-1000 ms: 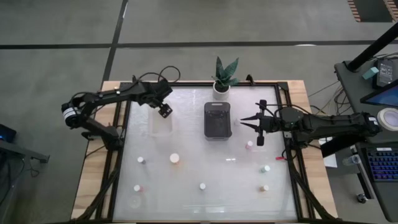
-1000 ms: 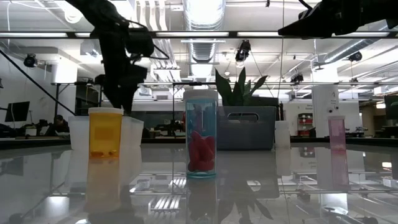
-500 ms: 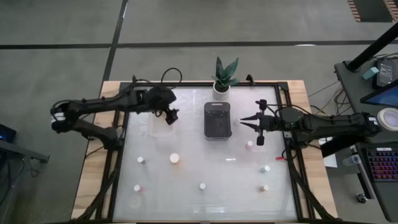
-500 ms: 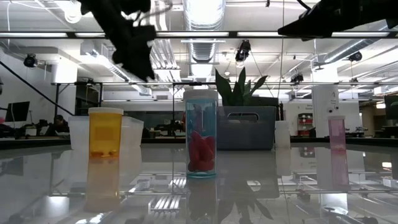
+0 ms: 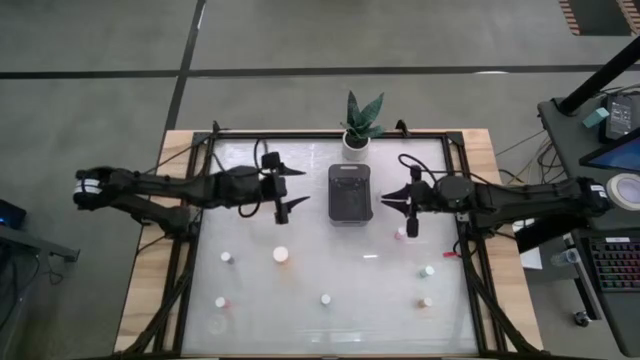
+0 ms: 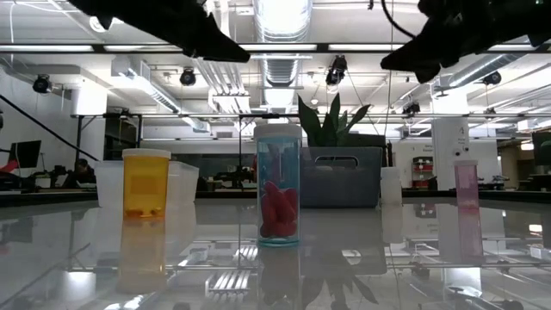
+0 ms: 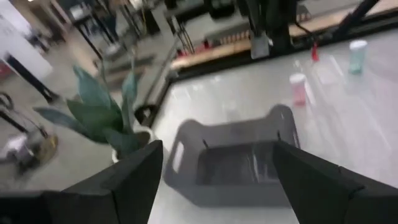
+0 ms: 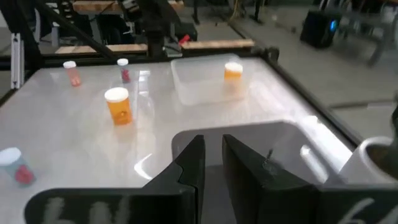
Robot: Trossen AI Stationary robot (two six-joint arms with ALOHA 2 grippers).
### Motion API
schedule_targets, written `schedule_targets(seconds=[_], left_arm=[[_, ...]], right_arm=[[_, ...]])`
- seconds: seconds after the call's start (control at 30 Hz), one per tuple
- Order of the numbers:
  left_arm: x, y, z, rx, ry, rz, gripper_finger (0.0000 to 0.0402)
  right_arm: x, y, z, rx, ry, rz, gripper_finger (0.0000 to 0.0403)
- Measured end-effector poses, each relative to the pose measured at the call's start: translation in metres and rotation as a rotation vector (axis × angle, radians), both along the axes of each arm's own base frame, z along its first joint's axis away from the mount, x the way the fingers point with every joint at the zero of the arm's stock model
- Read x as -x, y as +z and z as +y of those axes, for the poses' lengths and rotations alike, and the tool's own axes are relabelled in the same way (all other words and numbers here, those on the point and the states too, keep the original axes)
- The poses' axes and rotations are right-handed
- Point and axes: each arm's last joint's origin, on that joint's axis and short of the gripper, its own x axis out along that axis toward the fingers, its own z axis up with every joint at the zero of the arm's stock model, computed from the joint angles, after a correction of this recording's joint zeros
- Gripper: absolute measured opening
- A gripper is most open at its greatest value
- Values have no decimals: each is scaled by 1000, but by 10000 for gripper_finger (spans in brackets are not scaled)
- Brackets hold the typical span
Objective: Pick and place medicine bottles into bin by pill shape (circle, oval)
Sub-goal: Put the top right transparent pill bottle into the black bin
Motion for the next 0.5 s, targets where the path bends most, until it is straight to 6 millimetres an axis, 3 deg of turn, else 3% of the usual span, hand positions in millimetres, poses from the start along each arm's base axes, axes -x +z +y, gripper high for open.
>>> schedule_targets(seconds=[0.3, 0.5], left_arm=[[23, -2, 0, -175, 28, -165, 286], [37, -13, -1, -172, 44, -231, 286]], right_arm=[[-17, -8, 0, -166, -56, 57, 47], [-34, -3, -3, -204, -149, 72, 47]])
